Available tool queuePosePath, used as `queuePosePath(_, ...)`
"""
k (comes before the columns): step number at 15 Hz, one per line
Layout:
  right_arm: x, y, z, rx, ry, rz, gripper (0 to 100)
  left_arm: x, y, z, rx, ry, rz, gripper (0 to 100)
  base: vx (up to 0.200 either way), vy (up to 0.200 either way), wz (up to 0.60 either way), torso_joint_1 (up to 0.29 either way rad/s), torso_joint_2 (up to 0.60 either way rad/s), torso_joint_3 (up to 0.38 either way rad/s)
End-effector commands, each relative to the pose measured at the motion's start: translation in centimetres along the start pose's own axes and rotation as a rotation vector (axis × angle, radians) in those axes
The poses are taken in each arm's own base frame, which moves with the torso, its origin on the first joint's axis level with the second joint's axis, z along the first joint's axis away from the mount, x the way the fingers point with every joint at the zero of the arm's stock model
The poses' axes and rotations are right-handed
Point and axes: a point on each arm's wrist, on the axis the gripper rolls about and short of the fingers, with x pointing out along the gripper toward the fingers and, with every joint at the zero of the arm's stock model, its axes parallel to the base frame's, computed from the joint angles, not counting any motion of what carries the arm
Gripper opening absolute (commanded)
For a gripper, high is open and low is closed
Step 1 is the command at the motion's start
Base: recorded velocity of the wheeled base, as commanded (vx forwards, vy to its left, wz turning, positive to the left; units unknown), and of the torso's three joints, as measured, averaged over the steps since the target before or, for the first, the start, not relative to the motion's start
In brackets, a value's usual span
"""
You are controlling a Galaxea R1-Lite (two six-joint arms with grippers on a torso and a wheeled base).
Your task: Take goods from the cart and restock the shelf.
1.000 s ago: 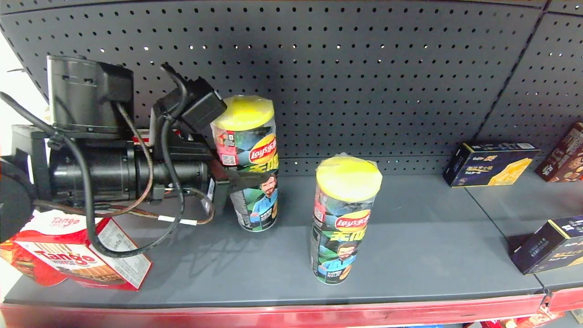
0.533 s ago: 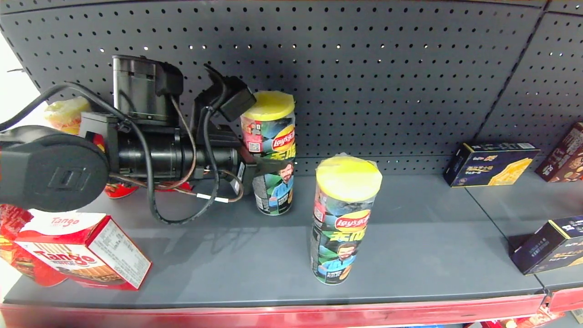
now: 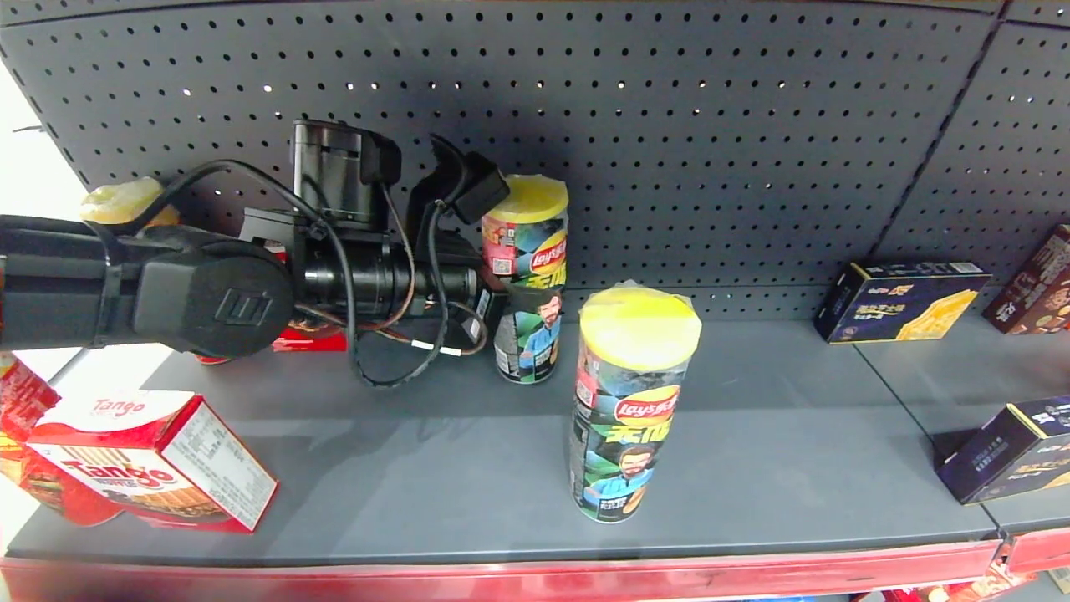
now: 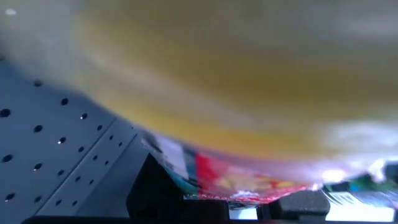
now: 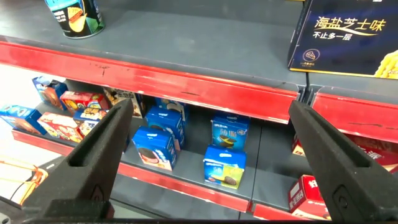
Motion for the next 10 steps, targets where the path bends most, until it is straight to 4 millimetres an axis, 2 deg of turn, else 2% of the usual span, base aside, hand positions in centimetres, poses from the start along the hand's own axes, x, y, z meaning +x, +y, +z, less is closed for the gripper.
queuePosePath(1,0.0,0.0,0.0,0.0,0.001,0.001,100,1.3,0.4,-0.6,-0.003,-0.003,-0.002,0,0.0,0.0,0.0,0.0,0.0,0.0)
queuePosePath(10,0.0,0.0,0.0,0.0,0.001,0.001,100,3.4,0.2,-1.3,-0.004,0.0,-0.033,0,0.0,0.0,0.0,0.0,0.0,0.0)
